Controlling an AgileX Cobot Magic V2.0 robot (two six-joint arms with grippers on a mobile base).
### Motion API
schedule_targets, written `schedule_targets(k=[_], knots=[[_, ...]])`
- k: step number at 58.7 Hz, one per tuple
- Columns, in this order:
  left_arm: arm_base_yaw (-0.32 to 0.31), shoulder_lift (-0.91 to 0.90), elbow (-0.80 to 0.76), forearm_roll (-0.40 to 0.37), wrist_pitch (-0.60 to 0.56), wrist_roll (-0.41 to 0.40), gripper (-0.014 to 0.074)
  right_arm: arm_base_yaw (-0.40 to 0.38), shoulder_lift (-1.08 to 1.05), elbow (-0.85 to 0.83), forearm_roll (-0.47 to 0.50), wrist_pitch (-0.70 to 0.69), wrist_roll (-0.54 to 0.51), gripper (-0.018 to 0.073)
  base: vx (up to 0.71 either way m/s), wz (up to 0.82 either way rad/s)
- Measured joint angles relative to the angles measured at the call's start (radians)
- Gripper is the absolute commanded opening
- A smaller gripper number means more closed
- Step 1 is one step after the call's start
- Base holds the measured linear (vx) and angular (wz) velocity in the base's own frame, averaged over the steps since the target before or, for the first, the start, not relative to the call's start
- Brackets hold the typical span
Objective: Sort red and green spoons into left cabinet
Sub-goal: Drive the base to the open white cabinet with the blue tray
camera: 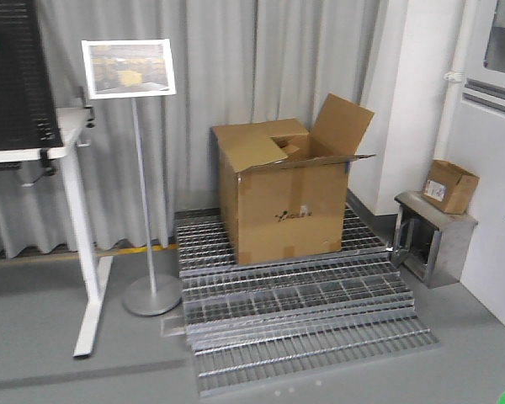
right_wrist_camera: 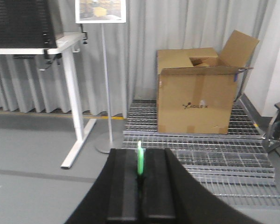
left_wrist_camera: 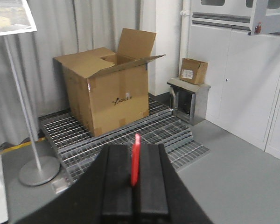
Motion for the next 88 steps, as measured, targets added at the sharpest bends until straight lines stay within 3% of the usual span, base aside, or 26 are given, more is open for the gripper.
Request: schedule_targets(k=[27, 88], knots=[[0.0, 0.0, 0.0, 0.0, -0.001, 0.0, 0.0, 0.0, 0.0, 0.0, 0.0, 0.001, 0.0, -0.0004, 0.56, -0.36], [0.0, 0.0, 0.0, 0.0, -0.002, 0.0, 0.0, 0.0, 0.0, 0.0, 0.0, 0.0, 0.0, -0.0004, 0.42, -0.66]])
